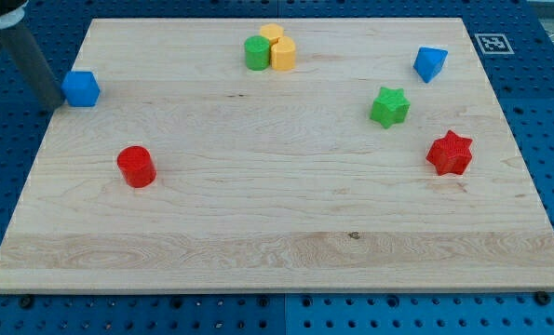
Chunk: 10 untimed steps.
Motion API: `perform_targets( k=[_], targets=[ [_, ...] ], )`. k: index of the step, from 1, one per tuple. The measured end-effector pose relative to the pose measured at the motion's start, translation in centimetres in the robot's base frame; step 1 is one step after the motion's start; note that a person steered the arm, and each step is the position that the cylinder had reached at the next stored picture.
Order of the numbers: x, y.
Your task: Push the blue cube below the yellow heart
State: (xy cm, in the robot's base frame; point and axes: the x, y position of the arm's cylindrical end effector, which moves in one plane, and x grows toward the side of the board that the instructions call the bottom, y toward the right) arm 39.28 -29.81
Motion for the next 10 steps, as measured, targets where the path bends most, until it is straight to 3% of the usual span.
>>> perform_targets(
  k=[1, 2, 4, 5, 7, 8, 10],
  targets=[
    [4.2, 0.5],
    [4.3, 5.1],
    [5.4, 3.1],
    [5.0, -0.2],
    [-5.4, -0.6],
    [-6.3, -0.6],
    [-2.9, 1.6]
  ],
)
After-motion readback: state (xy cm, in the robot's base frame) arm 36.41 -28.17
